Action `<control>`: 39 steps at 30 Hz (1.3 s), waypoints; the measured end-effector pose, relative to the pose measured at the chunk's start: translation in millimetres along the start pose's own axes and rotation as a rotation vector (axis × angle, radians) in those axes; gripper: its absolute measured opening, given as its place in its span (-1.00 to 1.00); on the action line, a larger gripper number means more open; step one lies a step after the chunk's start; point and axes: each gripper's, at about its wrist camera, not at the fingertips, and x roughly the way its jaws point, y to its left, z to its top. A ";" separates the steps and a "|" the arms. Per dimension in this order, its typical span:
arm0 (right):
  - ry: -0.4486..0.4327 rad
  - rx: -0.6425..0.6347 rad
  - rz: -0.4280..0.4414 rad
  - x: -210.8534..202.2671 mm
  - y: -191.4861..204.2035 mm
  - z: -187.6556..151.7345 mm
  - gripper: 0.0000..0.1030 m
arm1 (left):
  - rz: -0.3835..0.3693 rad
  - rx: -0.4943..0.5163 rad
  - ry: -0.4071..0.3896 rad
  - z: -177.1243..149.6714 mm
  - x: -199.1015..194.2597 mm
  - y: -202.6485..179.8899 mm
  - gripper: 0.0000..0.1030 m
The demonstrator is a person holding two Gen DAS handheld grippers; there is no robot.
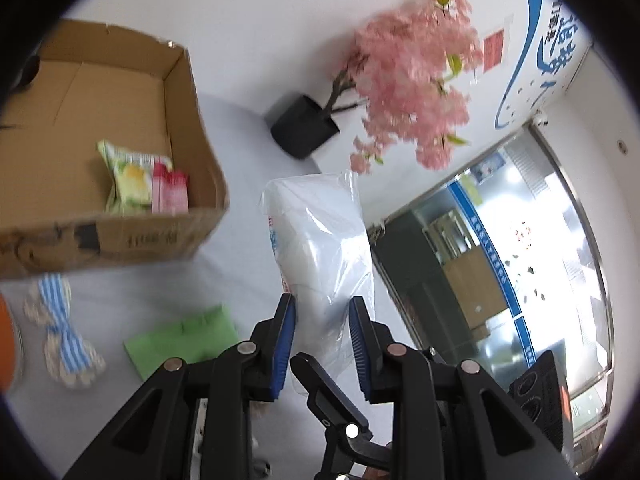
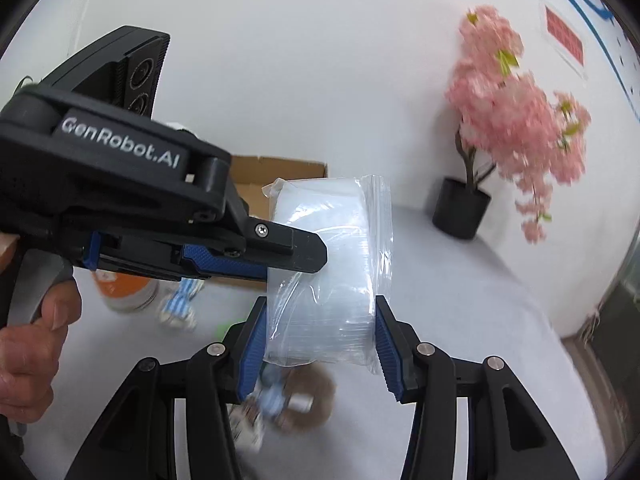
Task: Organize soft objects
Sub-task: 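Lower the white pack into the box and open the right gripper, then grasp the small brown plush toy with the right gripper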
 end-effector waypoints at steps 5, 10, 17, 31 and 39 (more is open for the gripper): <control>-0.061 -0.079 0.029 41.4 -3.0 32.9 -0.08 | 0.035 -0.044 -0.111 30.9 -4.7 18.8 -0.50; -0.075 -0.115 0.097 90.1 9.5 54.0 -0.08 | 0.096 -0.122 -0.170 55.0 -4.8 48.0 -0.50; -0.043 -0.076 0.223 152.7 14.0 62.7 -0.07 | 0.181 -0.207 -0.188 75.5 -1.4 79.2 -0.50; -0.047 0.052 0.231 139.3 7.3 69.1 0.71 | 0.269 -0.081 -0.270 71.4 -39.2 37.9 0.23; 0.049 0.194 0.251 88.5 -37.0 35.7 0.83 | 0.382 0.185 -0.171 5.1 -64.9 1.0 0.29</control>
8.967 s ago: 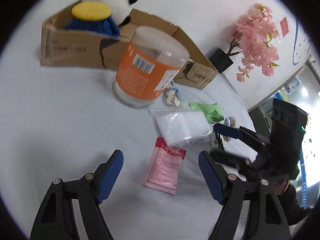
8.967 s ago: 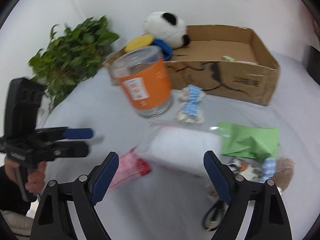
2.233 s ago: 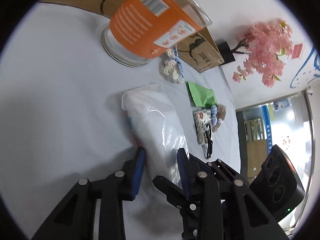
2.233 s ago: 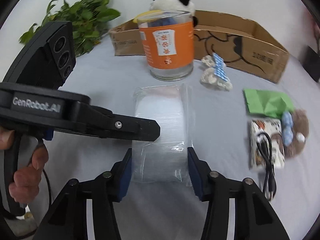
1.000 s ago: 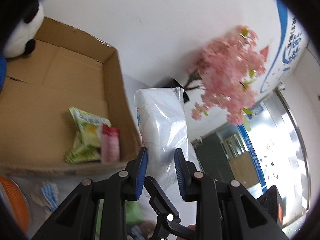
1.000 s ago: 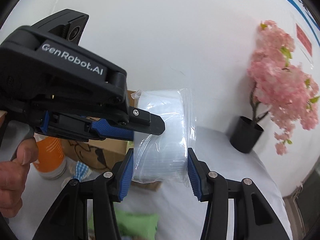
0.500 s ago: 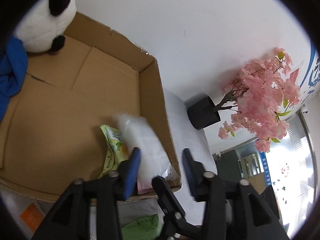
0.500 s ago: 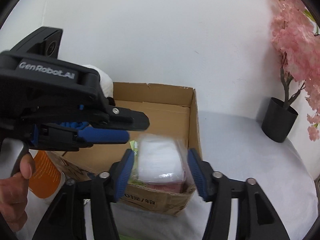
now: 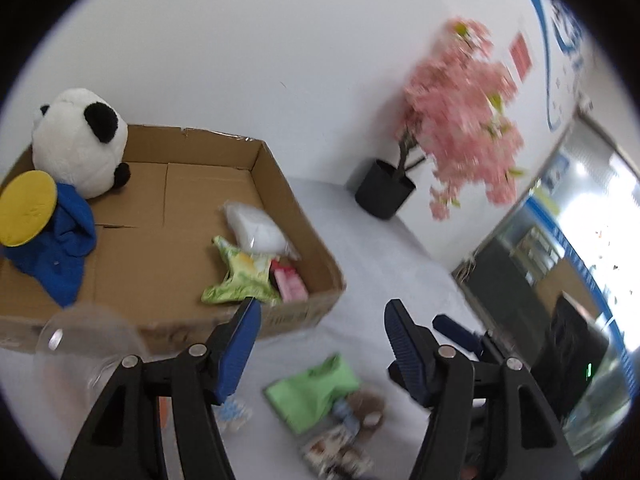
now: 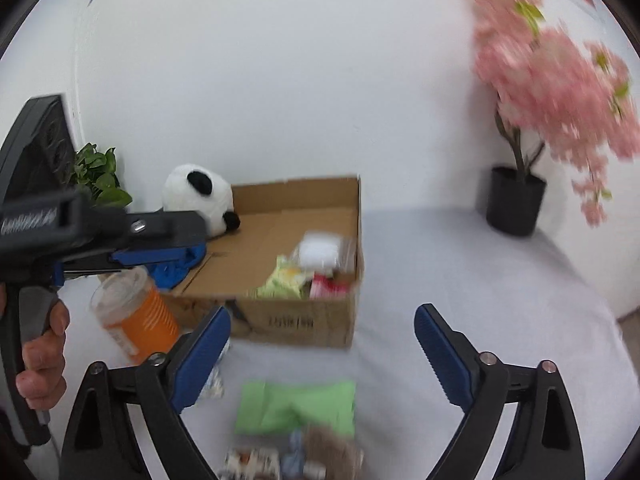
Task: Organize soft objects
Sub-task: 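Grasp the small brown plush toy with the right gripper, then carry the brown plush into the box and release it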
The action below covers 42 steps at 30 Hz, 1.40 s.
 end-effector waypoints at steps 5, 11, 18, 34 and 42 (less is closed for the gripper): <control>0.190 0.019 0.005 -4.0 2.3 -56.6 0.76 | 0.095 0.055 0.090 -60.0 -20.7 6.3 0.36; 0.306 0.096 -0.020 20.7 6.1 -83.3 0.33 | 0.102 0.005 0.144 -96.6 -43.4 24.6 0.36; 0.376 0.125 -0.081 25.7 8.2 -90.2 -0.32 | 0.074 -0.101 0.132 -106.3 -61.9 39.6 0.34; 0.455 0.012 0.288 -18.5 127.8 -112.0 -0.32 | -0.255 -0.352 0.358 -139.4 -31.1 67.8 0.36; 0.414 -0.047 0.199 -22.7 133.6 -122.0 -0.32 | -0.201 -0.237 0.385 -131.1 -3.8 46.8 -0.09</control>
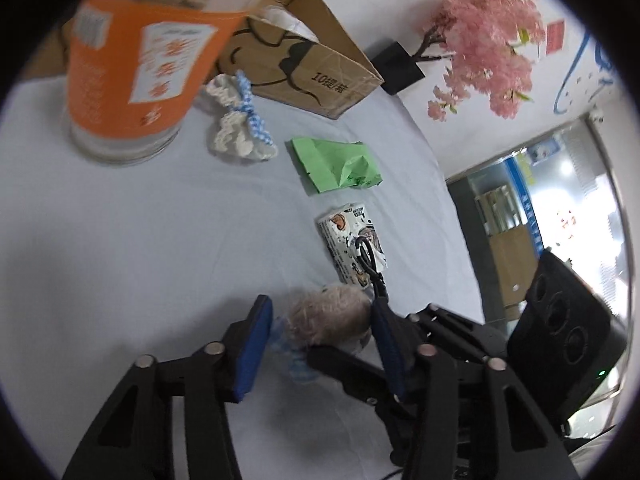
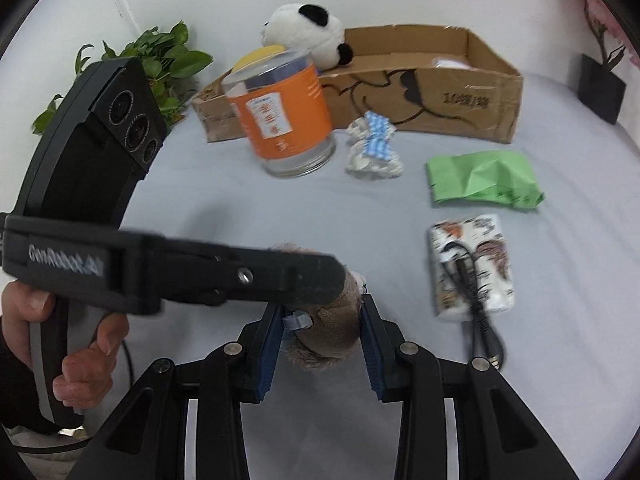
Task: Organize soft objects
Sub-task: 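Carry the brown plush into the box and release it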
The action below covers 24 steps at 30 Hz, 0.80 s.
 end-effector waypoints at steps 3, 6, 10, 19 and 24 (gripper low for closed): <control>-0.050 -0.004 -0.064 -5.9 -14.3 5.5 -0.32 | 0.004 0.031 -0.011 15.3 8.0 -6.3 -0.19; -0.100 -0.015 -0.138 -11.9 -29.7 13.7 -0.32 | 0.016 0.097 -0.029 37.5 20.1 -22.8 -0.23; -0.195 -0.031 -0.212 -26.4 -55.2 33.6 -0.33 | -0.016 0.152 -0.092 69.8 31.7 -43.8 -0.23; -0.385 -0.149 -0.356 -37.8 -98.2 96.1 -0.33 | -0.020 0.181 -0.290 137.8 38.7 -66.0 -0.23; -0.436 -0.179 -0.314 -16.7 -111.3 140.5 -0.32 | 0.018 0.096 -0.366 170.9 33.5 -50.2 -0.23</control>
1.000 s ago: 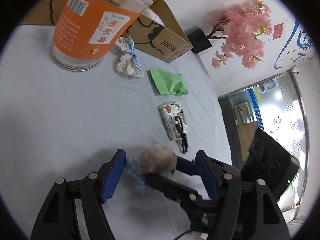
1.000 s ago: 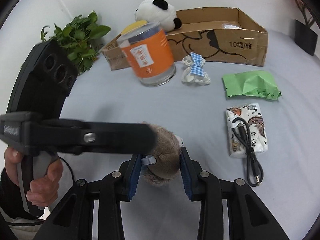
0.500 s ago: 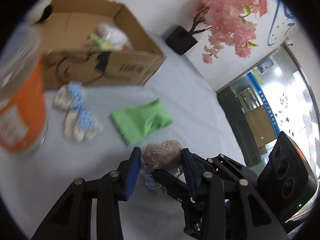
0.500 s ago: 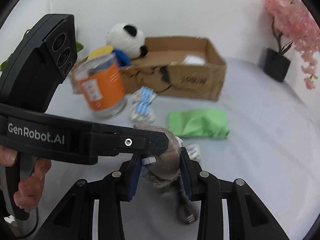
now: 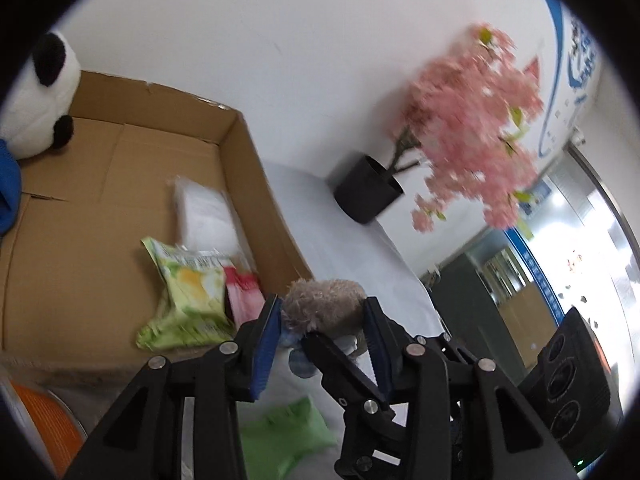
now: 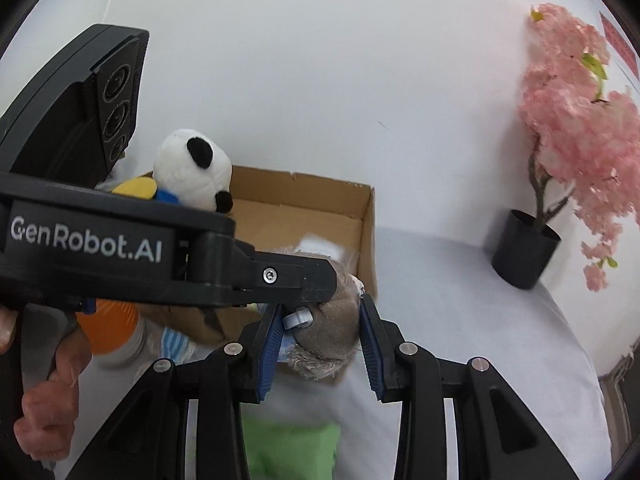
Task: Organize soft objects
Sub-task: 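Carry the brown plush into the box and release it, then grasp the black cable with the right gripper and lift it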
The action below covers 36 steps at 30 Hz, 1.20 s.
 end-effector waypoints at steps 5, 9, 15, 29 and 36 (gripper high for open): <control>0.024 0.048 0.083 47.2 -2.6 15.6 -0.29 | 0.091 -0.105 -0.006 19.2 8.7 27.9 -0.23; 0.086 0.108 0.124 75.1 -8.0 18.3 0.01 | 0.136 -0.118 0.002 24.9 9.6 32.0 -0.22; 0.022 0.190 0.098 39.6 -25.5 23.5 0.80 | 0.138 0.019 -0.028 24.8 -18.0 -4.8 0.27; 0.311 0.350 0.293 -72.9 11.0 -103.1 0.93 | 0.225 0.253 0.055 -109.2 -144.3 -15.8 0.57; 0.451 0.264 0.149 -70.4 34.5 -131.0 0.46 | 0.205 0.162 0.165 -143.7 -149.4 11.5 0.57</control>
